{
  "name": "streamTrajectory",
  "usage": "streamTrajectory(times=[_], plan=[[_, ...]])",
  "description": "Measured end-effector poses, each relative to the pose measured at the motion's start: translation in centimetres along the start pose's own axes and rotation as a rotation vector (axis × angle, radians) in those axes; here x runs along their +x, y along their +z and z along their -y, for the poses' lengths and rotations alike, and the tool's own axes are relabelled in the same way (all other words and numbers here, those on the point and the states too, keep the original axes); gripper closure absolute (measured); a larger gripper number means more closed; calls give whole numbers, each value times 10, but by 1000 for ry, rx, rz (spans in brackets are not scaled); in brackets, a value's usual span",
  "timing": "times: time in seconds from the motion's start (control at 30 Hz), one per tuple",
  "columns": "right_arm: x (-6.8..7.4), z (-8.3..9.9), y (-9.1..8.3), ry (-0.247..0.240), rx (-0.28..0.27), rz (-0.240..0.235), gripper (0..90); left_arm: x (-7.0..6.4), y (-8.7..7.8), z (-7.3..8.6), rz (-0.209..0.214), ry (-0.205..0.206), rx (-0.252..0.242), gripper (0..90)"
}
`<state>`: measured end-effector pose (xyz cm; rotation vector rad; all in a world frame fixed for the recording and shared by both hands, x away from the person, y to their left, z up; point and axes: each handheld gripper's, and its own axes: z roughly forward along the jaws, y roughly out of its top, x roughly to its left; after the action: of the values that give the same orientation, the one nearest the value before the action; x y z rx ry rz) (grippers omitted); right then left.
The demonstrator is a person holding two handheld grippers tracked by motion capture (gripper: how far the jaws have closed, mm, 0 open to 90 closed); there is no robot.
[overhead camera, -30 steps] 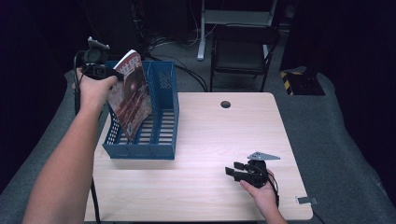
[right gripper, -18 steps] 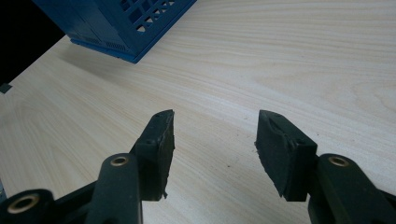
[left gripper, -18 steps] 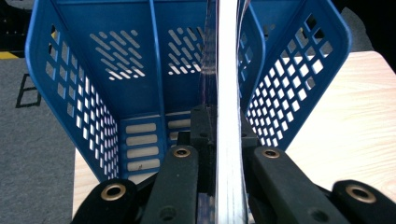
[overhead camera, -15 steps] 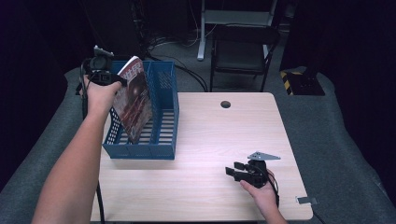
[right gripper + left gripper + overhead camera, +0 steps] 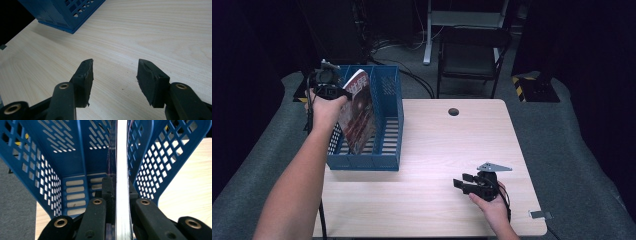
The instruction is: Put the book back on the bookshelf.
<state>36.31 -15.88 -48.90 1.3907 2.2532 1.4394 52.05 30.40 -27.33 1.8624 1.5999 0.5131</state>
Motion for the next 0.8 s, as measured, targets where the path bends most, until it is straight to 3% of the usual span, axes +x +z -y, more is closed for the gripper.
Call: streamTrajectory(times=[0.8], plan=[[0,0,0,6,0,1,465,2,20,16,-7,7,-11,838]])
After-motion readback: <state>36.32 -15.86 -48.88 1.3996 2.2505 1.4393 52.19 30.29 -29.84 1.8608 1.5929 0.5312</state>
